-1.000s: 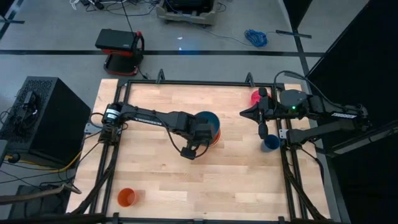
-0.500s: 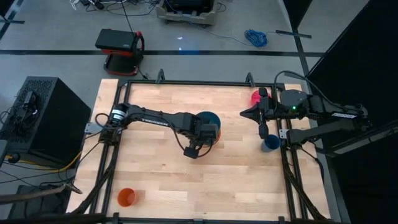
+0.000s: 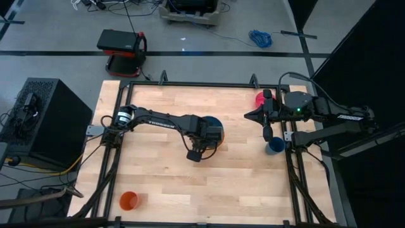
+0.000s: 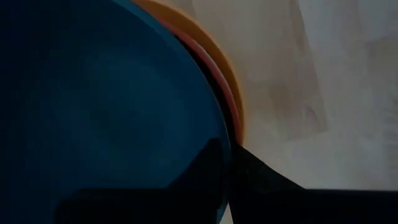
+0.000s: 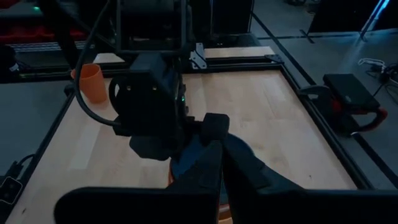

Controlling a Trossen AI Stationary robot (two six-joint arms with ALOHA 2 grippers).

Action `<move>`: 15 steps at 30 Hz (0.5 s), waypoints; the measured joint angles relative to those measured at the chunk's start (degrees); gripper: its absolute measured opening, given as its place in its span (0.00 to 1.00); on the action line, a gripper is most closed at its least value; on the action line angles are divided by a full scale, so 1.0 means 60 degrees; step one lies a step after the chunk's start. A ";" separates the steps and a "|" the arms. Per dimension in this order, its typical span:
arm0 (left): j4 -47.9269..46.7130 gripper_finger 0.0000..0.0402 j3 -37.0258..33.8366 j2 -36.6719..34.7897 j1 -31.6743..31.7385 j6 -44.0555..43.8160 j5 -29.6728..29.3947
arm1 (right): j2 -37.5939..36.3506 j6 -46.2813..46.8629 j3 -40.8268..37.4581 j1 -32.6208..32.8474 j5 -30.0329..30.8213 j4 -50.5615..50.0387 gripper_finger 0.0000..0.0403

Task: Nest bowls inside each other
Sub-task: Stack the blue bowl on the orange bowl

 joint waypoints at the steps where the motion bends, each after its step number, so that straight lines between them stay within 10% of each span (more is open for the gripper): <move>1: -0.0061 0.00 0.0014 0.0000 0.0004 -0.0014 0.0046 | 0.0000 -0.0001 0.0000 0.0000 0.0001 0.0001 0.00; 15: -0.0992 0.00 0.0620 0.0000 0.0020 -0.0024 0.0407 | 0.0185 0.0031 0.0002 0.0000 0.0002 -0.0002 0.00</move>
